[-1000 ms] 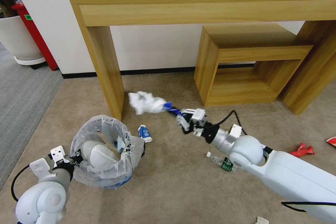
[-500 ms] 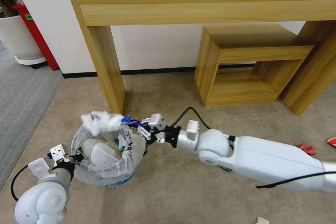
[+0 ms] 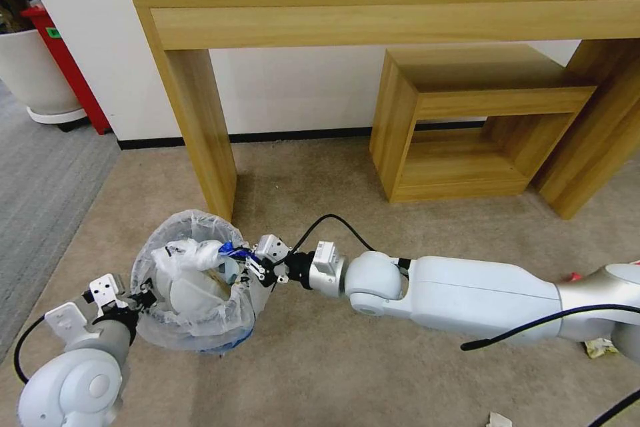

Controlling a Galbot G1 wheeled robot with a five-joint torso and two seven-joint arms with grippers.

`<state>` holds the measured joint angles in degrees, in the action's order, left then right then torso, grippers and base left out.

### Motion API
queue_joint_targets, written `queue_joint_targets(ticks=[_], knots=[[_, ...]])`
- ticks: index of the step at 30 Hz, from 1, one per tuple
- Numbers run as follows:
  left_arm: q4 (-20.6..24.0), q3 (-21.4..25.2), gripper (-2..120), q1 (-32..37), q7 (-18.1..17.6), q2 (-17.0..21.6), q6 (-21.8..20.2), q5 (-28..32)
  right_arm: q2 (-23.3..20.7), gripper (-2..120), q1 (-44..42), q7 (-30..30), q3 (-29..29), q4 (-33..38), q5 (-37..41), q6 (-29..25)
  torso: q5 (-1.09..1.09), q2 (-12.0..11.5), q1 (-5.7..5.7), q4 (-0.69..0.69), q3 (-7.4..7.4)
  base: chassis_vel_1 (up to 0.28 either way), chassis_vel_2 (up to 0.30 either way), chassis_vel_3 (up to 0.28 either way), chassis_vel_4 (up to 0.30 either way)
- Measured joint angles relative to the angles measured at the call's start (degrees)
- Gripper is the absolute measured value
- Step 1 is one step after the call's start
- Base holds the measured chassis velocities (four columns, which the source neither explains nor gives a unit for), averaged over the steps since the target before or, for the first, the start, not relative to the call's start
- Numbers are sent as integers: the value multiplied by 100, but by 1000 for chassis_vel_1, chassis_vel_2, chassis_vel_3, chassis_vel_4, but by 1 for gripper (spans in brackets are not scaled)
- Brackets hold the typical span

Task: Pick up the trash bin and place the garbage on the floor into it.

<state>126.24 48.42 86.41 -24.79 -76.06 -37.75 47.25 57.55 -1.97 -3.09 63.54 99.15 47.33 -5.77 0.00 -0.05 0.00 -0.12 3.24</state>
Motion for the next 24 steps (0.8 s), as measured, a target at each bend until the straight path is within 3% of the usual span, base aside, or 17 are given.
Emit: queue_joint_targets(ticks=[3,12,24], knots=[[0,4,0,3,2,0,4,7,63,0,-10,-28,17,-81,-32,-12,-1,0,0,0,0,0,0,0,0],[4,16,0,18,6,-1,13,17,172,32,-76,-71,23,-132,-66,-92,0,0,0,0,-1,0,0,0,0],[-21,31,0,26,8,5,16,-9,-97,76,-163,-13,-203,24,-156,-192,0,0,0,0,-1,0,0,0,0]])
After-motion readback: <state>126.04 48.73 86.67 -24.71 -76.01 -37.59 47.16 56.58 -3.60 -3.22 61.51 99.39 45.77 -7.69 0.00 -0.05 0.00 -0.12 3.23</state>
